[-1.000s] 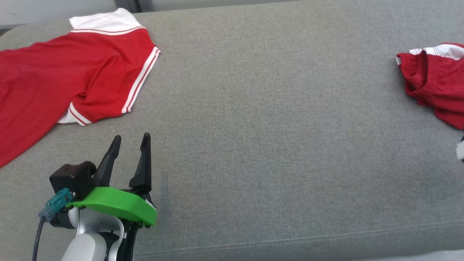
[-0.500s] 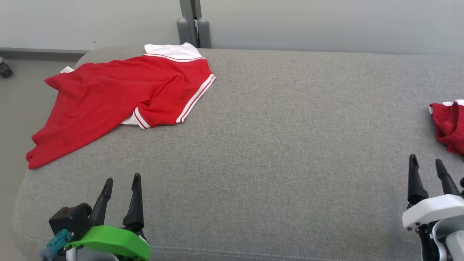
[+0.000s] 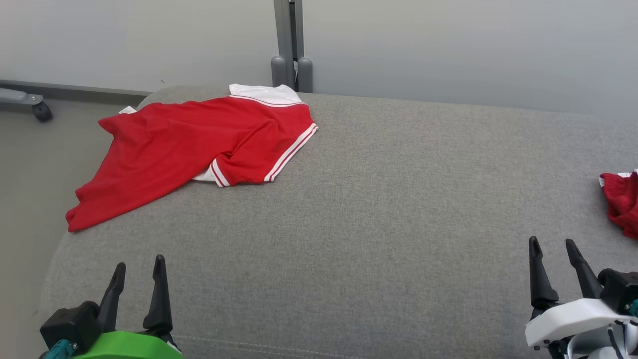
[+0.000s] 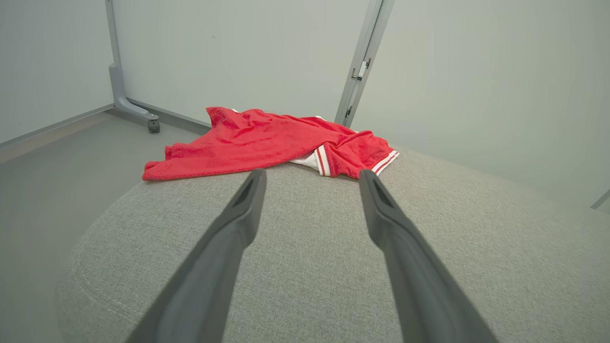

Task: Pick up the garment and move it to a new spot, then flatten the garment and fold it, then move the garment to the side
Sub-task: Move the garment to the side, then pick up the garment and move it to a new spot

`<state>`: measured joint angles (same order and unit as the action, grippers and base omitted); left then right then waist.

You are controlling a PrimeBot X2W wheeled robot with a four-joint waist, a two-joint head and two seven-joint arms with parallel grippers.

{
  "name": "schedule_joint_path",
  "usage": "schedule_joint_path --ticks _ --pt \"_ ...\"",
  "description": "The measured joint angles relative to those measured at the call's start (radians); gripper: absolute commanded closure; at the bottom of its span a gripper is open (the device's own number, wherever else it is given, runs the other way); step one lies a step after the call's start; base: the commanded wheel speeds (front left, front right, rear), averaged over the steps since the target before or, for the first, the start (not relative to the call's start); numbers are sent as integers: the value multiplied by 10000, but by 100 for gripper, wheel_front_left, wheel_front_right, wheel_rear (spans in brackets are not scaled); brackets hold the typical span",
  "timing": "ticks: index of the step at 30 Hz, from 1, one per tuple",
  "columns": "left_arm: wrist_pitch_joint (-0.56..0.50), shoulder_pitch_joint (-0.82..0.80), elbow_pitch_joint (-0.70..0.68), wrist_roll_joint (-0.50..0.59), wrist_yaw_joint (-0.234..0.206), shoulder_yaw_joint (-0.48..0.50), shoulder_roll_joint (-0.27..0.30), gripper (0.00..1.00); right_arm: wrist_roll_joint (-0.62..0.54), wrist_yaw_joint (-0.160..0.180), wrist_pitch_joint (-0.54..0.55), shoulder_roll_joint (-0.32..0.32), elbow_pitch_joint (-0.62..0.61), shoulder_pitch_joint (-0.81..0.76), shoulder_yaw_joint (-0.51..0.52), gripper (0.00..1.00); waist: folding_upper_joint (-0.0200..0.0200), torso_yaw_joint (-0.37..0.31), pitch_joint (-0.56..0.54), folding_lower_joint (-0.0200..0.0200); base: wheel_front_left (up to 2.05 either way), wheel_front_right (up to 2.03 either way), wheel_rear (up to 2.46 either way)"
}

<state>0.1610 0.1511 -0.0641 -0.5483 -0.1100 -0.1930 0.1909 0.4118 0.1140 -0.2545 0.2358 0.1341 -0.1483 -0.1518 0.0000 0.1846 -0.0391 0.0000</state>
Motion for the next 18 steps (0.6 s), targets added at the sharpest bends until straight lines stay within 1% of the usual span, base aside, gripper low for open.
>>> schedule_joint_path --ticks 7,13,15,18 --pt "79 138 -29 -10 0 184 173 0 -313 21 0 -263 -514 -299 -184 0 0 -154 202 0 0 0 0" --pt "111 -107 -100 -29 0 539 276 0 -759 29 0 -192 -1202 -364 -21 0 0 -355 624 0 0 0 0" --pt "165 -413 -125 -29 0 541 209 0 -945 100 0 -79 -1425 -470 128 0 0 -368 796 0 0 0 0" --pt "173 -670 -117 -29 0 487 109 0 -1072 102 0 -6 -1593 -495 265 0 0 -312 938 0 0 0 0"
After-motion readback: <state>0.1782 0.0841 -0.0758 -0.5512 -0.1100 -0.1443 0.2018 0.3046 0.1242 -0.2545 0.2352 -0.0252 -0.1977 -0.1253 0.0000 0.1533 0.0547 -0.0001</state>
